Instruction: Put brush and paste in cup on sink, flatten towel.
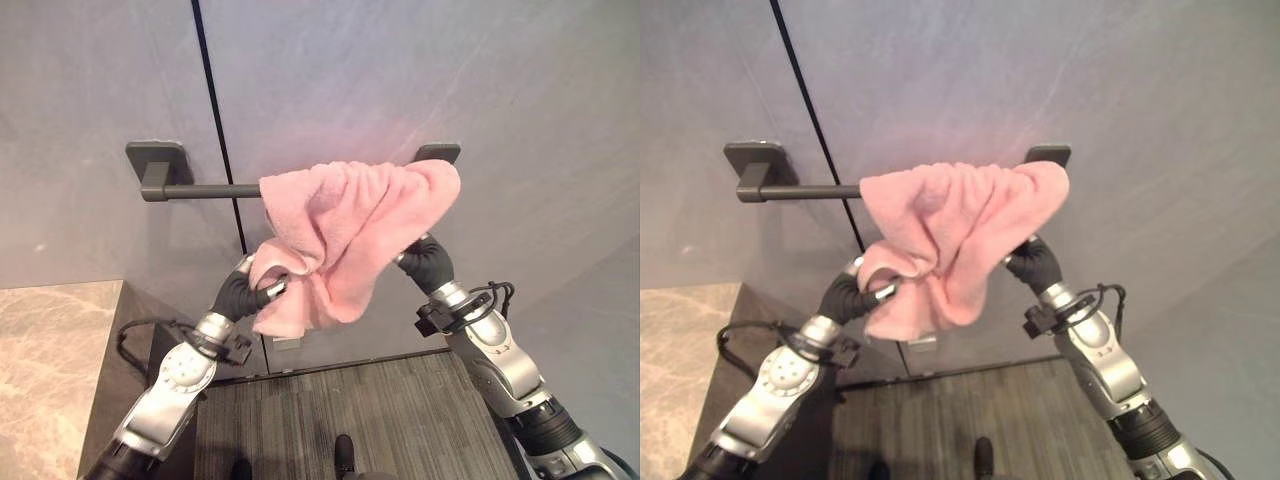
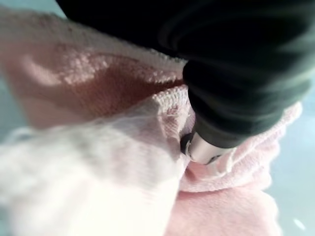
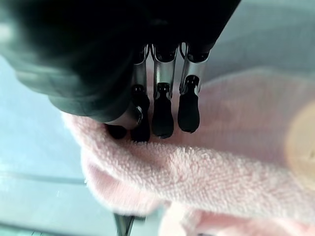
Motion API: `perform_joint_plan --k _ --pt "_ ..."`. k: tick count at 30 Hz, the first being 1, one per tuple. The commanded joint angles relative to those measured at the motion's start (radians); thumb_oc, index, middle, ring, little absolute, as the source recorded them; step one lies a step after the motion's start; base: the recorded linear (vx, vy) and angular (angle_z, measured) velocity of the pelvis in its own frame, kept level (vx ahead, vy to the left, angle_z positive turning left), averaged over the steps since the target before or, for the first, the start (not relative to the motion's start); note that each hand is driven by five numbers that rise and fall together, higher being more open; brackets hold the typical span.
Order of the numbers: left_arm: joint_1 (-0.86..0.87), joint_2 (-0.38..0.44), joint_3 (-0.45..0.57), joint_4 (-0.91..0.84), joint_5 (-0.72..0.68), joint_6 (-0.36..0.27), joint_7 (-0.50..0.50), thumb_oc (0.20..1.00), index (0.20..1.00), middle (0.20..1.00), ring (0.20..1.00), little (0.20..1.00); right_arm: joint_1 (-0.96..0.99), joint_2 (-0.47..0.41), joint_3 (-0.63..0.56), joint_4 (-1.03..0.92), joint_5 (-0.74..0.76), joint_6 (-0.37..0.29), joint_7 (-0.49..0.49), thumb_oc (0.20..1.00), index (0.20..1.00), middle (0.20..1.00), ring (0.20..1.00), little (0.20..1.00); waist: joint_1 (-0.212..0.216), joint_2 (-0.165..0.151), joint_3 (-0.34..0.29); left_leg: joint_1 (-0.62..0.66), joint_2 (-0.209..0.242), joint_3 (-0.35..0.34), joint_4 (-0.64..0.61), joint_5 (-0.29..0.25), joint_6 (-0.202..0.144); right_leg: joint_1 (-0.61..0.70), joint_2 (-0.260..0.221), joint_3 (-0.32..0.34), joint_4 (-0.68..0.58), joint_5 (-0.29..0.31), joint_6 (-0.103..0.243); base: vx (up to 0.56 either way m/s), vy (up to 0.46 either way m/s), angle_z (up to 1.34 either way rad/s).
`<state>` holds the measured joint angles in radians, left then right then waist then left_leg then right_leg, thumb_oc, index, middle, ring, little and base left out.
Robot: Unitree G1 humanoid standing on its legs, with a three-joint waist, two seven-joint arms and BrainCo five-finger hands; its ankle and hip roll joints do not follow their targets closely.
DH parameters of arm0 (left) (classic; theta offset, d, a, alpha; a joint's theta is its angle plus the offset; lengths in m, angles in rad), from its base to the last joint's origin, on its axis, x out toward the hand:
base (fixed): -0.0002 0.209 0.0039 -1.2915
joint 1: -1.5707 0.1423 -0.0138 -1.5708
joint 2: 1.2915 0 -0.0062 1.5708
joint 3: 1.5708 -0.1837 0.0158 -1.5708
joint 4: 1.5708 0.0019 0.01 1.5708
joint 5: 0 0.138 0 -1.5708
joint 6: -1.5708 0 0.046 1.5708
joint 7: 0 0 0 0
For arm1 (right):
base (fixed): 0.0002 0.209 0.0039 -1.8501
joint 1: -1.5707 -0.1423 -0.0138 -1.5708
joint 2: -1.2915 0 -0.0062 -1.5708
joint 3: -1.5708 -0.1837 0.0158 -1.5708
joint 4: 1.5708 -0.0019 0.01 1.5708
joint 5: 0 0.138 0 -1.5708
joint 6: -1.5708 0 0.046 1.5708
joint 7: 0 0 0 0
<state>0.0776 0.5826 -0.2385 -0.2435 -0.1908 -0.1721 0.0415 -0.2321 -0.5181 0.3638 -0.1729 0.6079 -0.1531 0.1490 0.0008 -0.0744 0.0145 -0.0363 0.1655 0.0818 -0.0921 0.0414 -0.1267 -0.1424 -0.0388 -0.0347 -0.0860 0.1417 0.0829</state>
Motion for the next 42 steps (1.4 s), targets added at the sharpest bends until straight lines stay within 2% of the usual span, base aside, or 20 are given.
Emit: perform_joint_plan --k 1,3,8,15,25,26,27,29,30,31,32,34,42 --pt "-0.026 0.030 0.008 0.003 -0.034 -0.062 -0.012 0.200 0.200 0.200 0.200 0.200 -0.003 0.022 -0.034 -0.065 0.026 -0.047 0.019 0.200 0.200 0.200 0.200 0.200 0.022 -0.034 -0.028 -0.002 -0.037 0.020 0.005 -0.007 0.033 0.023 -0.083 -0.036 -0.001 -0.026 0.104 -0.02 0.017 0.07" --pt "0.031 0.034 0.017 0.059 -0.043 -0.050 -0.016 0.200 0.200 0.200 0.200 0.200 0.009 0.027 -0.002 -0.051 -0.003 -0.039 0.023 0.200 0.200 0.200 0.200 0.200 0.044 -0.041 -0.009 -0.013 -0.039 0.012 0.005 0.000 0.037 0.020 -0.084 -0.041 -0.001 -0.024 0.101 -0.04 0.005 0.06" --pt "0.023 0.020 -0.026 0.161 -0.020 -0.034 -0.011 0.200 0.200 0.200 0.200 0.200 0.012 0.054 0.030 0.045 -0.072 -0.026 -0.007 0.200 0.200 0.200 0.200 0.200 0.053 -0.047 0.000 -0.030 -0.040 0.000 0.005 0.006 0.040 0.013 -0.085 -0.051 -0.001 -0.024 0.099 -0.02 -0.005 0.07" --pt "-0.063 -0.008 -0.088 0.255 0.043 -0.033 0.032 0.200 0.200 0.200 0.200 0.200 0.023 0.100 0.020 0.101 -0.131 -0.043 -0.066 0.200 0.200 0.200 0.200 0.200 0.040 -0.044 -0.008 -0.037 -0.038 -0.007 0.005 0.008 0.036 0.008 -0.085 -0.050 -0.001 -0.026 0.095 0.00 0.003 0.05" --pt "-0.086 -0.038 -0.133 0.308 0.061 -0.029 0.048 0.200 0.200 0.200 0.200 0.200 -0.001 0.127 0.027 0.104 -0.134 -0.054 -0.092 0.200 0.200 0.200 0.200 0.200 0.022 -0.027 -0.029 -0.016 -0.035 -0.009 0.005 0.002 0.030 0.033 -0.090 -0.060 -0.001 -0.034 0.093 0.02 0.002 0.01" --pt "-0.086 -0.042 -0.138 0.325 0.066 -0.026 0.052 0.426 0.426 0.426 0.426 0.426 -0.002 0.126 0.032 0.115 -0.143 -0.050 -0.093 0.200 0.200 0.200 0.200 0.200 0.021 -0.027 -0.030 -0.014 -0.036 -0.009 0.005 0.002 0.030 0.034 -0.090 -0.060 -0.001 -0.034 0.093 0.00 0.000 0.00" --pt "-0.084 -0.045 -0.142 0.348 0.077 -0.020 0.052 1.000 1.000 1.000 1.000 1.000 -0.001 0.122 0.038 0.131 -0.156 -0.041 -0.093 1.000 1.000 1.000 1.000 1.000 0.021 -0.027 -0.031 -0.012 -0.035 -0.008 0.005 0.001 0.030 0.036 -0.091 -0.061 -0.001 -0.034 0.093 0.00 0.000 0.00" --pt "-0.083 -0.049 -0.149 0.382 0.098 -0.013 0.052 1.000 1.000 1.000 1.000 1.000 0.002 0.119 0.041 0.152 -0.178 -0.034 -0.102 1.000 1.000 1.000 1.000 1.000 0.020 -0.026 -0.032 -0.011 -0.036 -0.007 0.005 0.000 0.031 0.038 -0.090 -0.060 -0.001 -0.035 0.093 0.00 0.000 0.00" --pt "-0.080 -0.054 -0.148 0.440 0.142 0.000 0.070 1.000 1.000 1.000 1.000 1.000 0.024 0.110 0.033 0.205 -0.260 -0.024 -0.134 1.000 1.000 1.000 1.000 1.000 0.019 -0.025 -0.035 -0.007 -0.036 -0.006 0.005 -0.001 0.031 0.042 -0.091 -0.062 -0.001 -0.036 0.092 0.00 0.000 0.00" --pt "-0.080 -0.055 -0.148 0.440 0.142 0.000 0.070 1.000 1.000 1.000 1.000 1.000 0.024 0.110 0.033 0.205 -0.260 -0.024 -0.134 1.000 1.000 1.000 1.000 1.000 0.019 -0.025 -0.035 -0.006 -0.036 -0.006 0.005 -0.001 0.031 0.042 -0.091 -0.062 -0.001 -0.036 0.092 0.00 0.000 0.00" --pt "-0.062 -0.053 -0.140 0.477 0.190 0.007 0.062 1.000 1.000 1.000 1.000 1.000 0.070 0.095 0.006 0.253 -0.345 -0.013 -0.149 1.000 1.000 1.000 1.000 1.000 0.017 -0.023 -0.039 -0.002 -0.035 -0.009 0.005 -0.003 0.033 0.048 -0.091 -0.064 -0.001 -0.037 0.091 0.00 0.000 0.00" --pt "-0.039 -0.050 -0.118 0.504 0.216 0.007 0.065 1.000 1.000 1.000 1.000 1.000 0.112 0.088 -0.036 0.310 -0.402 -0.003 -0.174 1.000 1.000 1.000 1.000 1.000 0.017 -0.021 -0.042 0.003 -0.034 -0.012 0.005 -0.004 0.032 0.056 -0.093 -0.067 -0.001 -0.041 0.092 0.00 0.004 0.02" --pt "0.048 -0.024 0.024 0.512 0.262 0.003 0.101 1.000 1.000 1.000 1.000 1.000 0.206 0.119 -0.202 0.400 -0.380 -0.013 -0.227 1.000 1.000 1.000 1.000 1.000 0.012 -0.005 -0.057 0.020 -0.036 -0.025 0.005 -0.004 0.030 0.092 -0.104 -0.089 -0.001 -0.048 0.092 -0.01 0.022 0.06"
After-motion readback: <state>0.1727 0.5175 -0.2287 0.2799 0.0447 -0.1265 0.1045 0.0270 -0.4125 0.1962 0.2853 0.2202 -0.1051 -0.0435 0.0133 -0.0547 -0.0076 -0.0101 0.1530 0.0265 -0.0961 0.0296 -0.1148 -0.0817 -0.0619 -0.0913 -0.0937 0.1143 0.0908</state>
